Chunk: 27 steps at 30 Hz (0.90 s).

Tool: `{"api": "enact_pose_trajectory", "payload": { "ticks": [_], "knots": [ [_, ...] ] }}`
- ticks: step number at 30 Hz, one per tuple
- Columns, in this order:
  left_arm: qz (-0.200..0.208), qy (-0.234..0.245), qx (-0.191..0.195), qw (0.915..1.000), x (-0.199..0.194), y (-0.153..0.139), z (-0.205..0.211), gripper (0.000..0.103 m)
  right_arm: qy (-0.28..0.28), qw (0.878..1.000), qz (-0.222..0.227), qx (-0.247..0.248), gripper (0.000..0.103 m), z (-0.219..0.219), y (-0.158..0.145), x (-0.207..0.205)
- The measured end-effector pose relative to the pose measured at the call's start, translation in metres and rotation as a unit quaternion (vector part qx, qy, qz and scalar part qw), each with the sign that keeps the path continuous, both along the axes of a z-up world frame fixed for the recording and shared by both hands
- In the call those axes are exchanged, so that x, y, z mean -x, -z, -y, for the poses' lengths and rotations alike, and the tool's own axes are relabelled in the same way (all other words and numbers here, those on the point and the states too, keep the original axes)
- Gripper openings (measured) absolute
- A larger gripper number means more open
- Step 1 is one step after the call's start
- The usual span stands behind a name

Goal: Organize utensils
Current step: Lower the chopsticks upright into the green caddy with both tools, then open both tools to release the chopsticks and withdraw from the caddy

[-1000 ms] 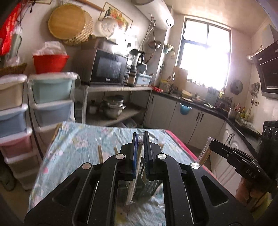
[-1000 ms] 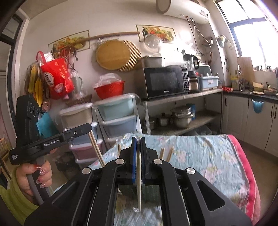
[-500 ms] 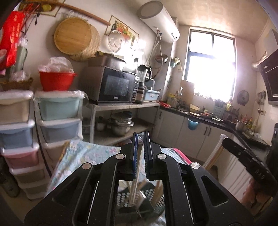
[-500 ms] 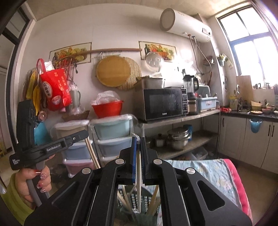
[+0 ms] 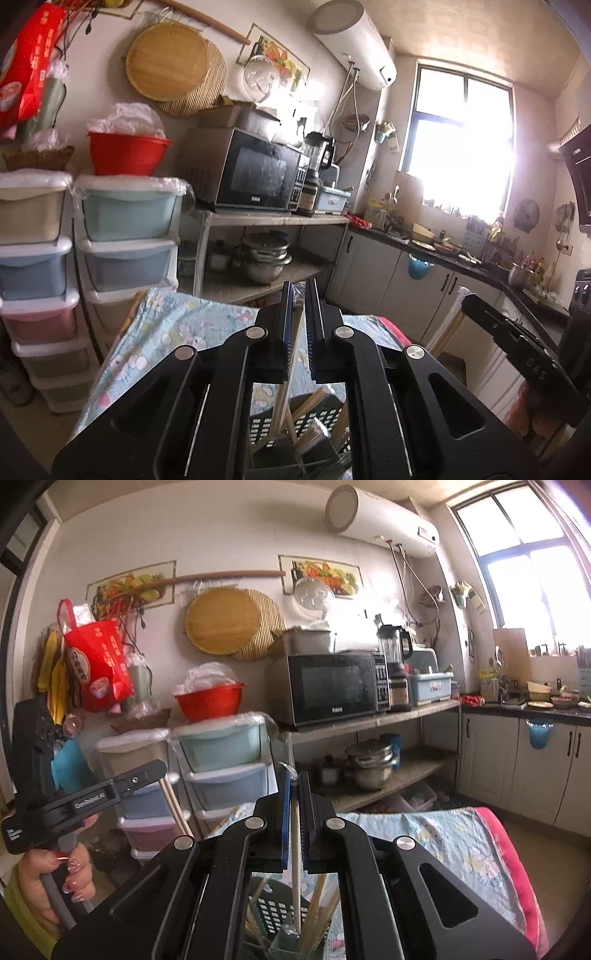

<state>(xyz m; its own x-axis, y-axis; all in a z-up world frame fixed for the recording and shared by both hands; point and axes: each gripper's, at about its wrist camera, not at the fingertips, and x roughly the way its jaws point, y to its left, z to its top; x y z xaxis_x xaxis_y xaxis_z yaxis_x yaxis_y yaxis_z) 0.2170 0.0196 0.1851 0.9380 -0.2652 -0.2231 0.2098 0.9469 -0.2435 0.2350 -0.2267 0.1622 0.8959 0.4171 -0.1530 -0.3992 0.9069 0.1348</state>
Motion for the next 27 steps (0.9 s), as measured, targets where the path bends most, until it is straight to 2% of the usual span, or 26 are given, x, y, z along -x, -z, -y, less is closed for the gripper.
{"api": "enact_pose_trajectory", "payload": {
  "ticks": [10, 27],
  "knots": [
    [-0.031, 0.007, 0.002, 0.9995, -0.011, 0.033, 0.003, 0.004, 0.000, 0.999, -0.032, -0.002, 0.005, -0.012, 0.033, -0.017],
    [-0.076, 0.005, -0.020, 0.9969, -0.024, 0.074, 0.011, 0.004, -0.001, 0.997, -0.073, 0.022, 0.005, -0.029, 0.065, -0.024]
  ]
}}
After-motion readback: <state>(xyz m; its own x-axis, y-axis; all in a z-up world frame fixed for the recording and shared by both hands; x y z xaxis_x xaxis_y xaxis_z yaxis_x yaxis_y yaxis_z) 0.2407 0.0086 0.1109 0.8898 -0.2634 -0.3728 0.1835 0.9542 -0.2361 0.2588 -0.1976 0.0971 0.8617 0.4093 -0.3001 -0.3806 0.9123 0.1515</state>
